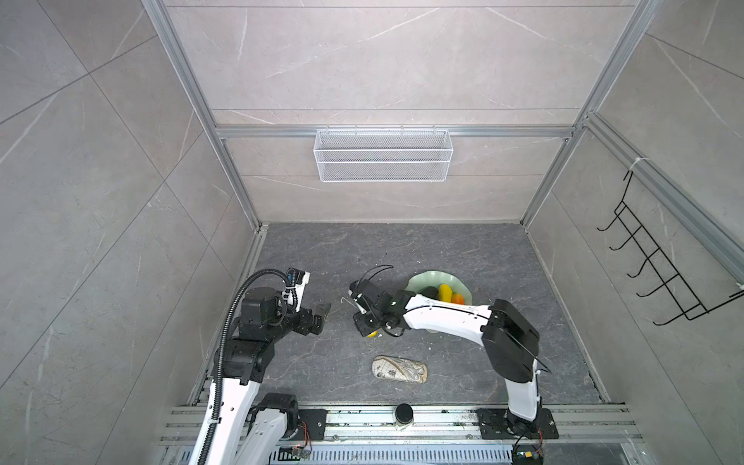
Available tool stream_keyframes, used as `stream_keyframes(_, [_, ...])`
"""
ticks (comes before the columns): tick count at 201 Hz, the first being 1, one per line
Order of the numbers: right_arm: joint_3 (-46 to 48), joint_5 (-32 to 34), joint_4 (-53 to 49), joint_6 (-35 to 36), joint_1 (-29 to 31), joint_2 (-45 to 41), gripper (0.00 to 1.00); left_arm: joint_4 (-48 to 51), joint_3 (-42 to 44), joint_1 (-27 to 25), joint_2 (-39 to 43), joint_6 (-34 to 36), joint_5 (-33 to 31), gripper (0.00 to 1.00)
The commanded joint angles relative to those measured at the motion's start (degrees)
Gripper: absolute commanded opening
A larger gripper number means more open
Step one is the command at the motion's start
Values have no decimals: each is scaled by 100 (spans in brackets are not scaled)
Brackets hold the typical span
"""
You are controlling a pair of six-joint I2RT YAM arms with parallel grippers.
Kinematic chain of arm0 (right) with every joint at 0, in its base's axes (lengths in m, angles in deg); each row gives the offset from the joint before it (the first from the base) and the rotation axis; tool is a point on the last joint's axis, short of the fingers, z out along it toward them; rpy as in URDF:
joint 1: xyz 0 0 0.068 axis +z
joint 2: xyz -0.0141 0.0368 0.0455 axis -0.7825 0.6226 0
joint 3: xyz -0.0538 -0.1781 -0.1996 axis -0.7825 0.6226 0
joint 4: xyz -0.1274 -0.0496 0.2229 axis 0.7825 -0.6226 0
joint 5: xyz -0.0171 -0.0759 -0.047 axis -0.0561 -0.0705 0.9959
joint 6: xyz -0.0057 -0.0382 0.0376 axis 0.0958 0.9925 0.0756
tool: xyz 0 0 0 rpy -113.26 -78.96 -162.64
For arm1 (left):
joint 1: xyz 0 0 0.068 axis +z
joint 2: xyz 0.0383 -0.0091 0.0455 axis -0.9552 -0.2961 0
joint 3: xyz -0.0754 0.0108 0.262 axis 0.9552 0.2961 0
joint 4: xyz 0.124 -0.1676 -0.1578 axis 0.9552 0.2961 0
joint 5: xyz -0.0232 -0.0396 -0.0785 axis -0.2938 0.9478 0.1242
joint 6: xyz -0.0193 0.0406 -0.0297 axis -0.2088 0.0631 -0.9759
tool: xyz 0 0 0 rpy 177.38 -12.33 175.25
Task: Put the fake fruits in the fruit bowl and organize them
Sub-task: 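Carry the red-yellow pepper into the bowl and release it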
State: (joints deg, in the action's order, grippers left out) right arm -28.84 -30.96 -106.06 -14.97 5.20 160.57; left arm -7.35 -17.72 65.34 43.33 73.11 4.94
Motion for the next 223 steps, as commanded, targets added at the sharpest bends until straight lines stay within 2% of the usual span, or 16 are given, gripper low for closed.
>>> stream_keyframes(1, [462,311,287,-87,-438,-713,20,-65,-55,25,45,-36,22,100])
stream_keyframes(52, [1476,571,758,-436,-1545,-1452,19,-63,-51,24,46,-35,29,100])
stream_keyframes(130, [1848,780,835,-240,-1806,-1241,19,-63,-53,25,11,-36,29,100])
stream_keyframes(149, [1884,782,854,-229,-1826,-1192,22,-65,-56,24,5,-29,20,100])
stream_keyframes(180, [1911,773,840,-164,-1835,-1240,42,-65,-64,24,-16,-32,16,100])
stream_keyframes(223, [1899,831,749,27,-1837,-1597,64,-60,-63,24,-52,-24,20,100])
